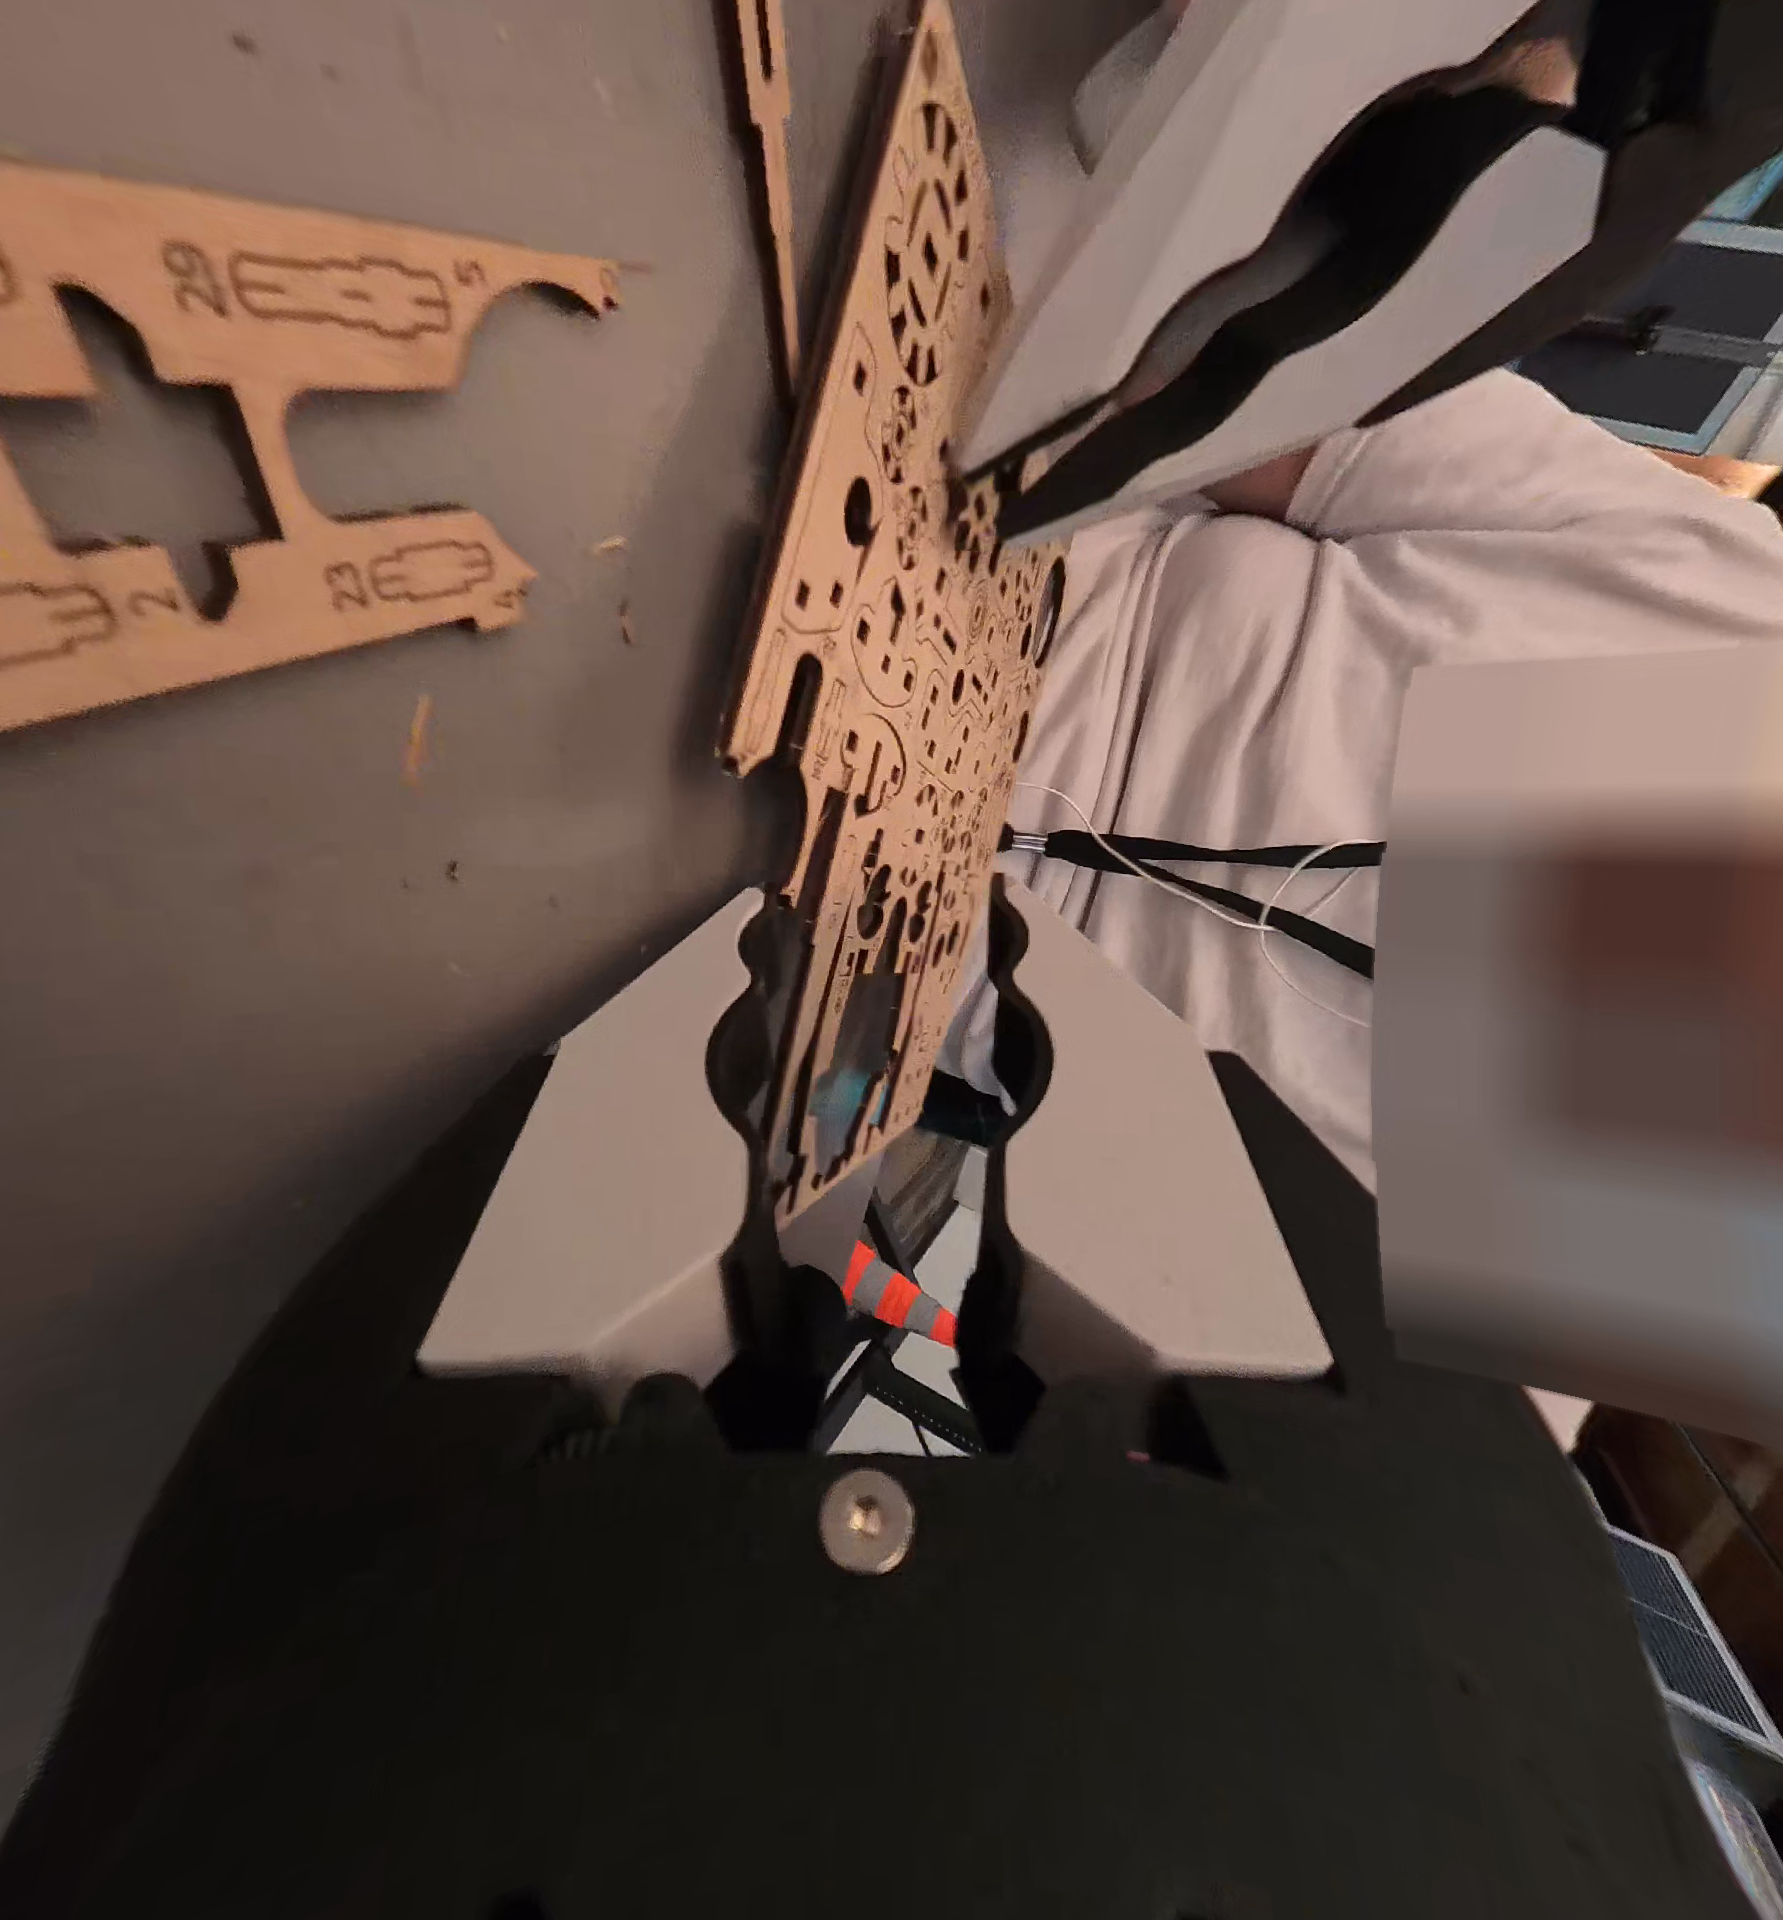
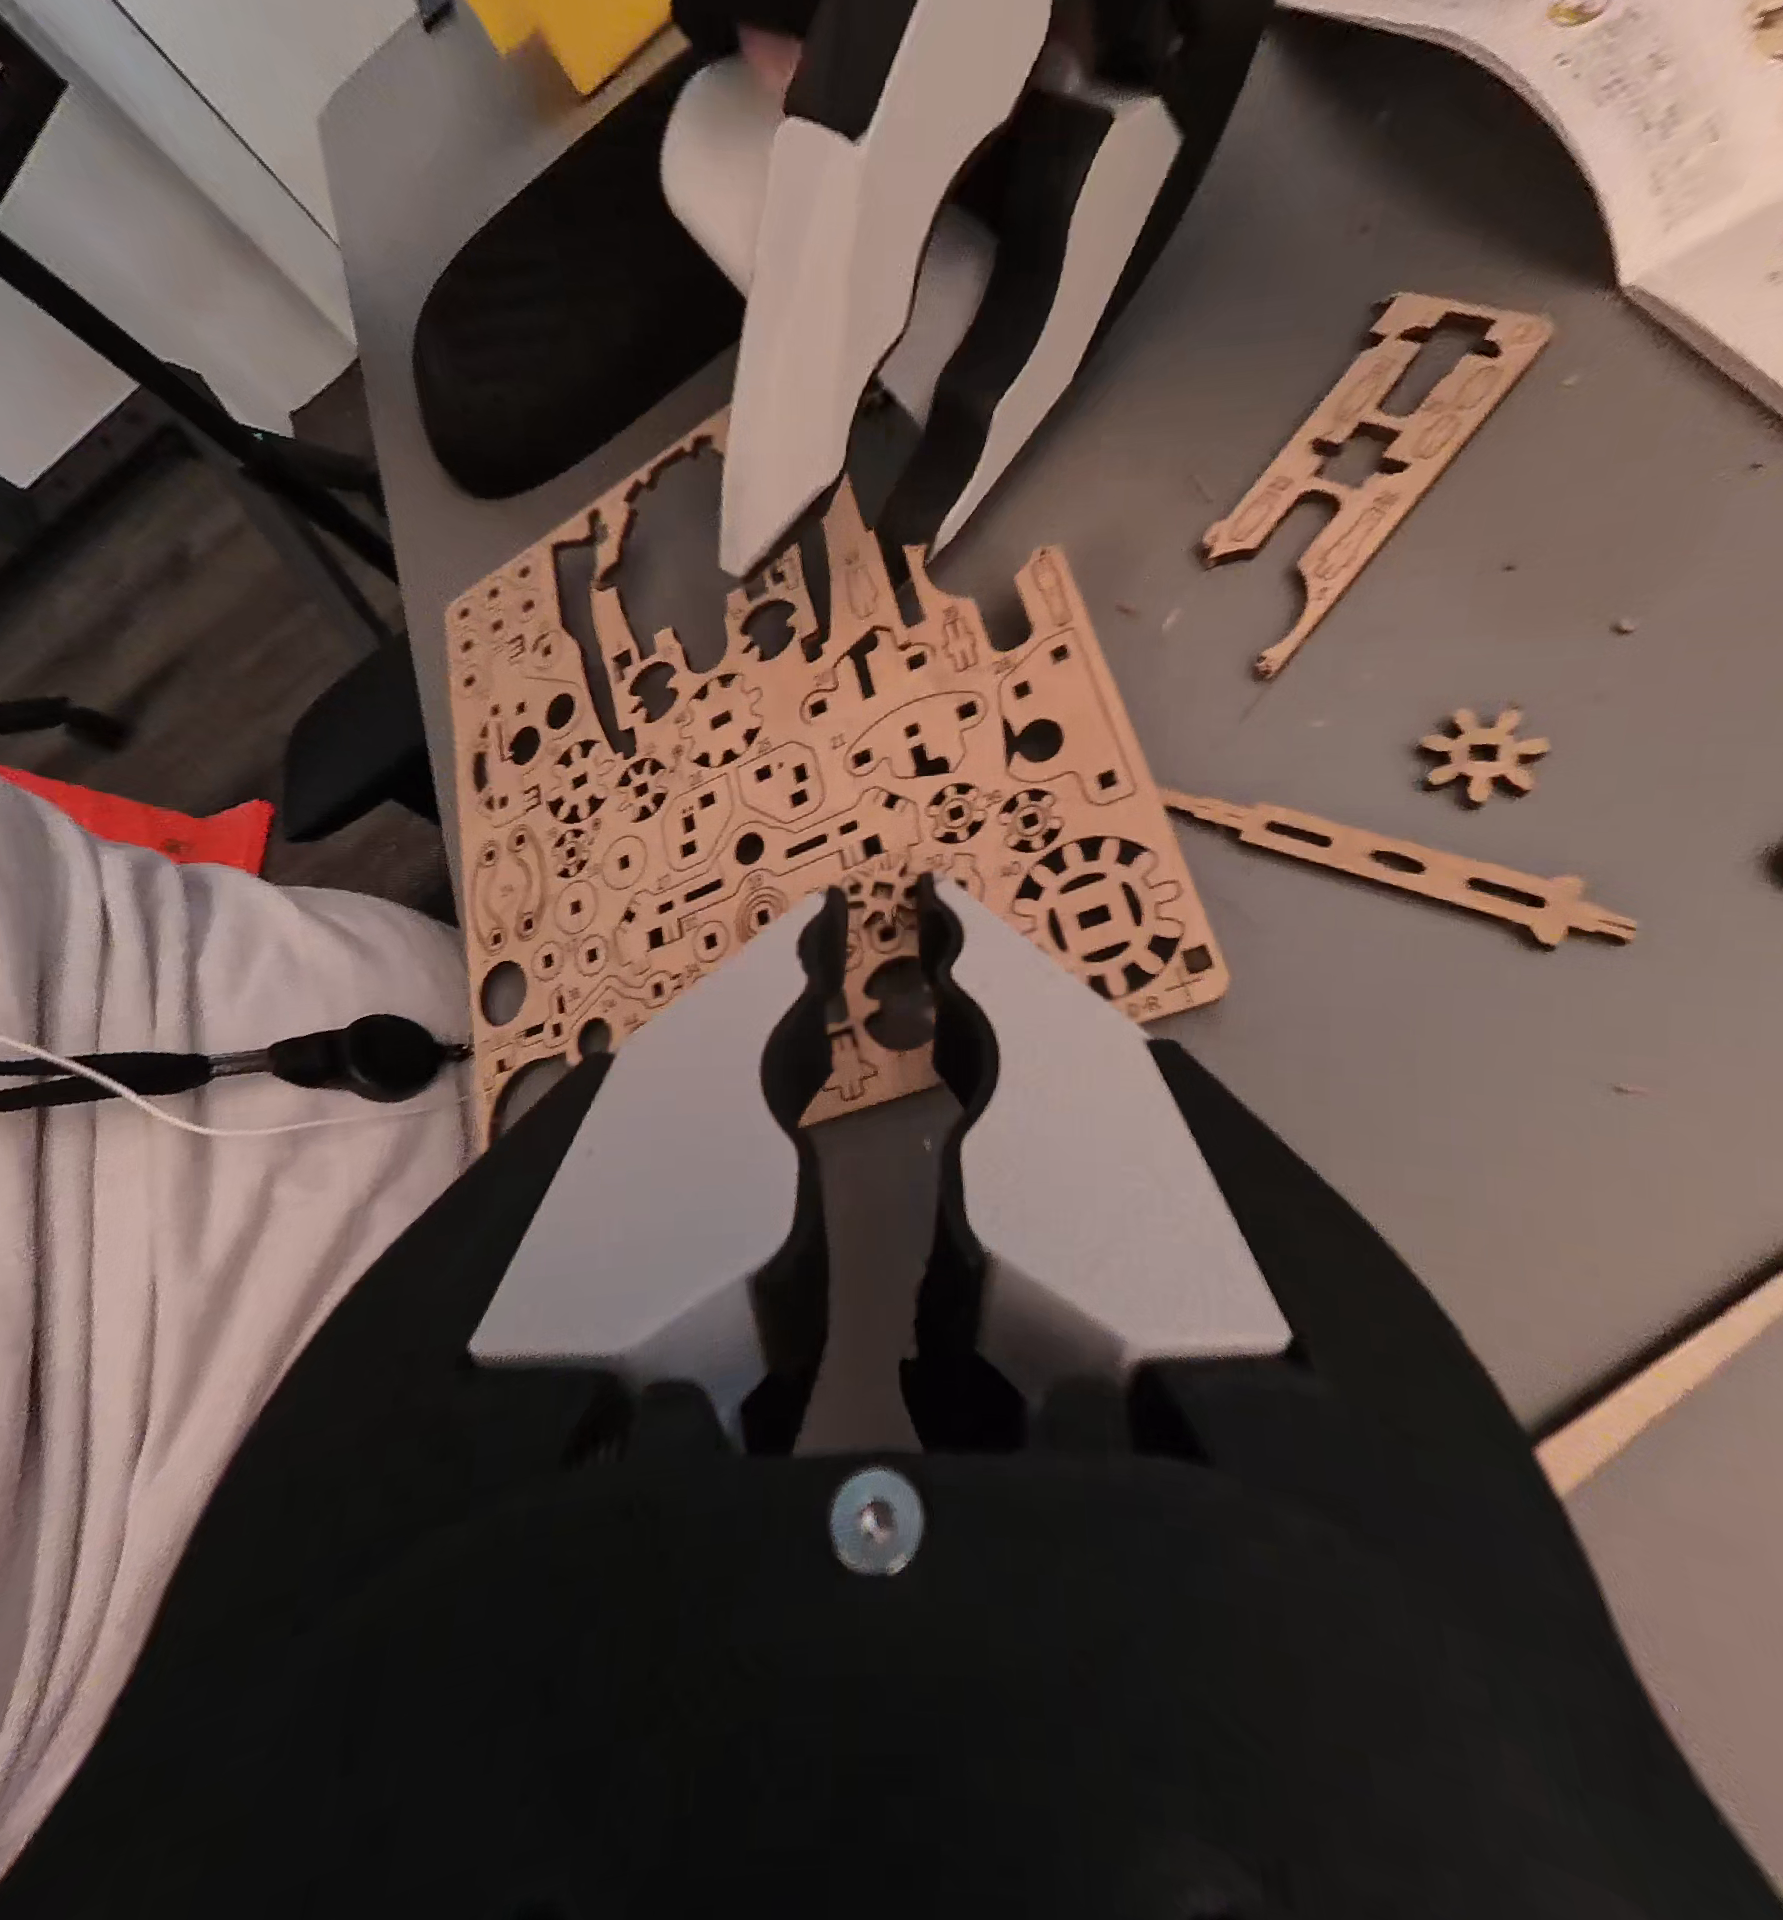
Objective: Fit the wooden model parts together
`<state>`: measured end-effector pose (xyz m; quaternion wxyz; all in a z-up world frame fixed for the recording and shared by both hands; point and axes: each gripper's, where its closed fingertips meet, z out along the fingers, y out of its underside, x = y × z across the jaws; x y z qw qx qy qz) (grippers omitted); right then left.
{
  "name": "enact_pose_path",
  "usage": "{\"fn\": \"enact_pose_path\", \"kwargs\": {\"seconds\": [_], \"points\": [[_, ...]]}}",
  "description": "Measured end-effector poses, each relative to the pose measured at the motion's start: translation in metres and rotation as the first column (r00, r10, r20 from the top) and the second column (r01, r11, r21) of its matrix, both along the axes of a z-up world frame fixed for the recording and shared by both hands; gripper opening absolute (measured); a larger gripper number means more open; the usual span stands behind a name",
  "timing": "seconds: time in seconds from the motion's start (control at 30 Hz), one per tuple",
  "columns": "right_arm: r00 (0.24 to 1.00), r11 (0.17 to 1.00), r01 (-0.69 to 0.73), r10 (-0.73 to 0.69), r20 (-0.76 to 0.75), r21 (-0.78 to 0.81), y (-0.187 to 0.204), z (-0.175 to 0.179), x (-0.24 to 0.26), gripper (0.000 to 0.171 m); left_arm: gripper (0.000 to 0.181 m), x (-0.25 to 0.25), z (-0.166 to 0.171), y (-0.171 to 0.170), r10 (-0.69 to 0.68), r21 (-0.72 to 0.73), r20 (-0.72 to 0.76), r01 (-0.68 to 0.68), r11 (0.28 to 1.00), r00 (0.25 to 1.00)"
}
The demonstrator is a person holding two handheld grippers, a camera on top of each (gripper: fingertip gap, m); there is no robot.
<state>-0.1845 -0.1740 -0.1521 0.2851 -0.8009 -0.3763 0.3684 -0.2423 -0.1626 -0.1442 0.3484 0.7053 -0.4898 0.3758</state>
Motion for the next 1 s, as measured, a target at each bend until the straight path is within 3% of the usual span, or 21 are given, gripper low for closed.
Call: {"fn": "enact_pose_path", "kwargs": {"seconds": [0.03, 0.1, 0.13, 0.3, 0.47, 0.57, 0.7, 1.0], "points": [[1.000, 1.000, -0.005, 0.005, 0.004, -0.007, -0.002, 0.000, 0.000, 0.012, 0.039, 0.000, 0.001, 0.001, 0.003, 0.023, 0.003, -0.003, 1.000, 1.000], [0.999, 1.000, -0.014, 0.015, 0.040, -0.024, -0.007, -0.004, 0.002, 0.012, 0.040, 0.000, 0.002, 0.003, 0.008, 0.061, 0.009, -0.008, 0.998, 1.000], [0.998, 0.999, -0.034, 0.036, 0.044, -0.033, -0.011, -0.005, 0.002, 0.001, 0.040, -0.001, 0.002, 0.006, 0.017, 0.080, 0.000, -0.017, 0.997, 1.000], [0.999, 0.998, -0.039, 0.040, 0.032, -0.053, -0.018, -0.006, 0.003, 0.001, 0.036, -0.005, 0.001, 0.010, 0.044, 0.123, -0.015, -0.042, 0.992, 0.999], [0.999, 0.997, -0.050, 0.051, 0.004, -0.056, -0.020, -0.004, 0.003, 0.001, 0.032, 0.006, 0.005, 0.015, 0.120, 0.189, 0.087, -0.135, 0.973, 0.989], [0.994, 0.997, -0.078, 0.079, -0.081, 0.019, -0.021, 0.014, -0.002, 0.003, 0.030, 0.005, 0.007, 0.013, 0.102, 0.288, 0.153, -0.143, 0.947, 0.983], [0.994, 0.981, -0.081, 0.092, -0.056, 0.178, -0.019, 0.022, 0.002, 0.014, 0.028, 0.006, 0.022, -0.006, 0.108, 0.266, 0.261, -0.179, 0.947, 0.959], [0.992, 0.976, -0.124, 0.124, 0.011, 0.177, -0.026, 0.005, 0.001, 0.017, 0.028, -0.009, 0.029, -0.026, 0.137, 0.231, 0.331, -0.221, 0.948, 0.934]]}}
